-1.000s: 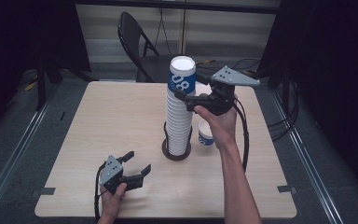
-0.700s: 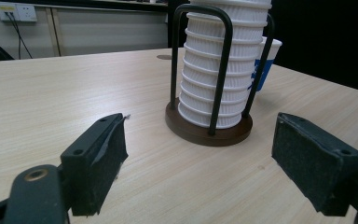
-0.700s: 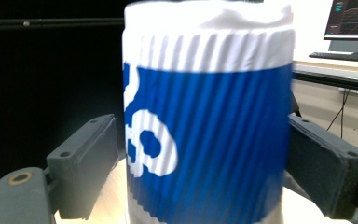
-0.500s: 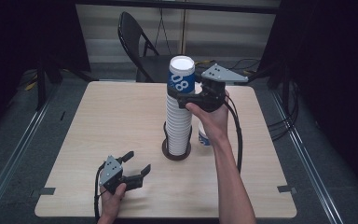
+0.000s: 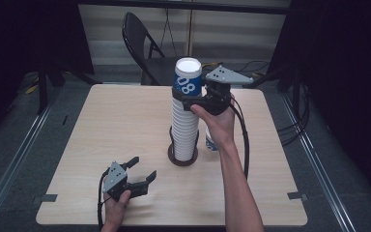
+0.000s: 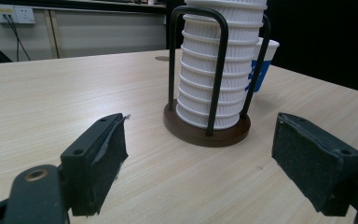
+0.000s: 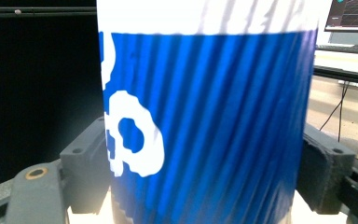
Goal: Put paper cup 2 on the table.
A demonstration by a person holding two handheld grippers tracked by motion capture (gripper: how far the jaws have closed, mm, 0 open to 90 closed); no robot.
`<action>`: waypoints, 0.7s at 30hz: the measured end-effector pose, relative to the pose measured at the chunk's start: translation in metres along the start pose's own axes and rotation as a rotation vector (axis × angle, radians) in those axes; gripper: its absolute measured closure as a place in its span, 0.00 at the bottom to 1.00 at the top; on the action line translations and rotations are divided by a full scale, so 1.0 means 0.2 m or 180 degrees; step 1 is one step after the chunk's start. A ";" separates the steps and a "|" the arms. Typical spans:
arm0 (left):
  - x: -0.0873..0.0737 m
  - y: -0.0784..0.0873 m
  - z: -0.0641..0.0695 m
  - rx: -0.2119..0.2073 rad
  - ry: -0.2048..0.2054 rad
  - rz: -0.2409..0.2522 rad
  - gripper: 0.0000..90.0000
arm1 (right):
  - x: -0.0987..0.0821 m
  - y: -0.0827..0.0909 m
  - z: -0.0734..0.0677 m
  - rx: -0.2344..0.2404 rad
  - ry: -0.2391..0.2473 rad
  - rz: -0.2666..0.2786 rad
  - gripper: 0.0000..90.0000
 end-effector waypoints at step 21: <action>0.00 0.00 0.00 0.0003 -0.0017 -0.0009 0.19 | 0.06 0.03 0.01 0.0028 0.0010 0.0146 0.21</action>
Point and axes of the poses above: each handheld gripper's, and its own axes: y roughly backward along the jaws, x roughly out of its top, z roughly to its right, the point moved 8 cm from there along -y, roughly forward along the jaws, and after that the axes turned 11 degrees about -x, right-handed, at the moved point
